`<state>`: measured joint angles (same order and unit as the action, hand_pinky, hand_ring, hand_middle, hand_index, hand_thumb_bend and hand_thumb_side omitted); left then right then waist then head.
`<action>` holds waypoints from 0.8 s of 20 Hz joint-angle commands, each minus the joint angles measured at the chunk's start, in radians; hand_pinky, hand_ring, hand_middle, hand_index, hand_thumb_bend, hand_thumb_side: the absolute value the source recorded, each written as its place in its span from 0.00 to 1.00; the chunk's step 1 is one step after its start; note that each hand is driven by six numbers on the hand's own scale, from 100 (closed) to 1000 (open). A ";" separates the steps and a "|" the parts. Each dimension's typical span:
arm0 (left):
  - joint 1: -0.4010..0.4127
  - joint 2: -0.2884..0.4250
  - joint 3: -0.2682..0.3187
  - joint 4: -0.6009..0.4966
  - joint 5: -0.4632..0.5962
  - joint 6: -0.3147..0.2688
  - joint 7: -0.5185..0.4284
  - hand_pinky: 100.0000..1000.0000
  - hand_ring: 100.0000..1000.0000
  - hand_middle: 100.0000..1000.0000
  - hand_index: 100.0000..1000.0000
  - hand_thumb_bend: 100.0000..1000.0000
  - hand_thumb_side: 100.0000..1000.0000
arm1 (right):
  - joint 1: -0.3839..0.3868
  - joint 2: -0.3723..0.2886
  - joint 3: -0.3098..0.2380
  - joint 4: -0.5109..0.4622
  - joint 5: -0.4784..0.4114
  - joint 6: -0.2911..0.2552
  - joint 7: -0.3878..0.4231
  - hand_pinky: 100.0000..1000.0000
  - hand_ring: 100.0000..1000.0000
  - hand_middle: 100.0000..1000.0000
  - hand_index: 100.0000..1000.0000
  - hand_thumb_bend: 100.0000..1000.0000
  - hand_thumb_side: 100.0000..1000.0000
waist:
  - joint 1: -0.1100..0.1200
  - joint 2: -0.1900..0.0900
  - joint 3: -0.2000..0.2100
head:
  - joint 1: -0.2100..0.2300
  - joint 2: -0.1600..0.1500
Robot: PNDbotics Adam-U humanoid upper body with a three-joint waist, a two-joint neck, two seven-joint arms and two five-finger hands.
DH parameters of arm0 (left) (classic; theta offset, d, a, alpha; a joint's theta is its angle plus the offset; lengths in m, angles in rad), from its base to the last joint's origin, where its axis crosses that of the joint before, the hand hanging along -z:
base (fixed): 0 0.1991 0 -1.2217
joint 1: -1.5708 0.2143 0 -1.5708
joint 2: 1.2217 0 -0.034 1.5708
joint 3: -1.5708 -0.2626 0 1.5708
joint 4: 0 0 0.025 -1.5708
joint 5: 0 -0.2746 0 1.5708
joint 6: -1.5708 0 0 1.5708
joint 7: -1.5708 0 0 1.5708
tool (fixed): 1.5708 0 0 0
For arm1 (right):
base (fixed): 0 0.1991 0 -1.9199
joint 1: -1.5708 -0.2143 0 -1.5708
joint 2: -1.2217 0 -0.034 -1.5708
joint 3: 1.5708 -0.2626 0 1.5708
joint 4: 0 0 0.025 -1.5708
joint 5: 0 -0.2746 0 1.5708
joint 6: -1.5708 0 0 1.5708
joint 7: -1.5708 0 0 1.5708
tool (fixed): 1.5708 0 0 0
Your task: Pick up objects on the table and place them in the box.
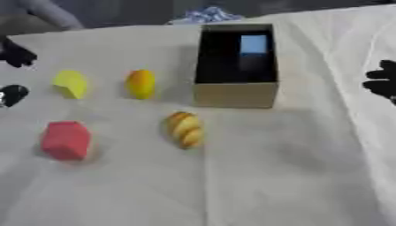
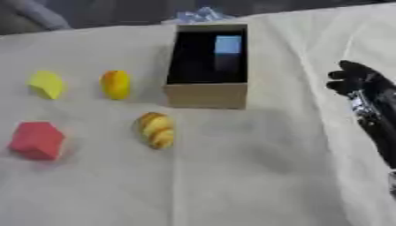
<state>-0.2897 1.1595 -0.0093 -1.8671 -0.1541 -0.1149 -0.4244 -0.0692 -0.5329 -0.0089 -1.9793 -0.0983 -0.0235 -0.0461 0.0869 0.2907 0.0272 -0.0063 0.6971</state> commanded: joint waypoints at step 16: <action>-0.034 0.030 -0.002 0.010 -0.051 -0.016 -0.028 0.81 0.75 0.73 0.89 0.25 0.74 | -0.007 -0.017 -0.009 -0.021 0.013 0.001 -0.005 0.87 0.77 0.75 0.89 0.00 0.72 | -0.005 0.006 -0.005 | -0.001 0.014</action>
<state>-0.3113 1.1522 -0.0141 -1.8474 -0.1940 -0.1290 -0.4438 -0.0699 -0.5329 -0.0122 -1.9793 -0.0911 -0.0216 -0.0493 0.0842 0.3114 0.0222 -0.0103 0.7060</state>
